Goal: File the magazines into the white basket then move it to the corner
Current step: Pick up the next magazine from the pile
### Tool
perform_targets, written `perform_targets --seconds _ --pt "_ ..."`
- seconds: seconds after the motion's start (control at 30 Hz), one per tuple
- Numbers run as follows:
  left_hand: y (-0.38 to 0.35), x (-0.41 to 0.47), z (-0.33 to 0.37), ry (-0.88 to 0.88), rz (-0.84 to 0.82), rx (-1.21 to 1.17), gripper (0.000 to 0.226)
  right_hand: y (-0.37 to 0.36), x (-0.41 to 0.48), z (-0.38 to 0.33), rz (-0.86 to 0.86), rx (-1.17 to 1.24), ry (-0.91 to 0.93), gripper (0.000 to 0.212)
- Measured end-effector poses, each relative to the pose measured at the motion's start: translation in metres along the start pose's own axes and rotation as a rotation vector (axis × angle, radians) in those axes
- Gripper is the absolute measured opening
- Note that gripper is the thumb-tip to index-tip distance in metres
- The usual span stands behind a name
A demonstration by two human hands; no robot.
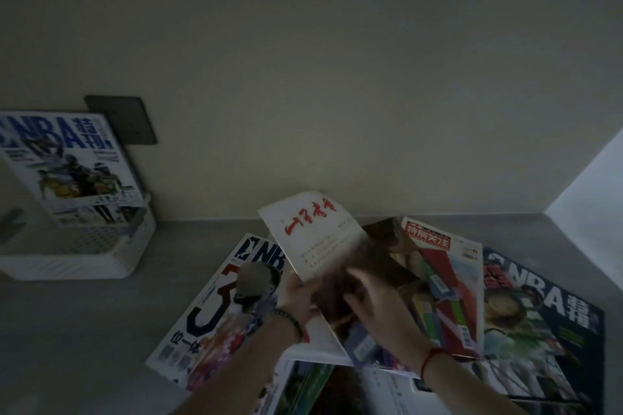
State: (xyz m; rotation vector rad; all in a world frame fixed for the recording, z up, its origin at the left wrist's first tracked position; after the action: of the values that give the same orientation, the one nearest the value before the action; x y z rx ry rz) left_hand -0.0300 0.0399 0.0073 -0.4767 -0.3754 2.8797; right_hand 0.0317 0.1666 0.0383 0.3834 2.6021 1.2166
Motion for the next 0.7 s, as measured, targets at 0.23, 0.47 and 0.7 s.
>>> perform_targets --seconds 0.23,0.47,0.7 --pt "0.071 -0.013 0.112 -0.254 -0.337 0.024 0.039 0.021 0.038 -0.051 -0.11 0.432 -0.211 0.079" --pt "0.17 -0.032 0.224 -0.449 -0.474 0.353 0.043 -0.024 0.047 -0.163 -0.394 0.672 -0.086 0.055" --pt "0.292 -0.021 0.292 -0.558 -0.262 0.468 0.042 -0.061 0.065 -0.28 -0.128 0.614 0.075 0.009"
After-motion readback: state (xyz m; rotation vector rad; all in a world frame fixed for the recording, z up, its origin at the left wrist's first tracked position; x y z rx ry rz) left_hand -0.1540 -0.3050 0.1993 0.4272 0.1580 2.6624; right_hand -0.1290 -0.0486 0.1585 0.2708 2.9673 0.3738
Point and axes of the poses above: each hand's wrist, its own x-axis towards the middle knuckle, its own y-axis out of the back of the hand, z = x × y, the point moved 5 cm from there along x, towards the middle knuckle, and after that the axes turned 14 degrees about -y, right-handed, at the moved point
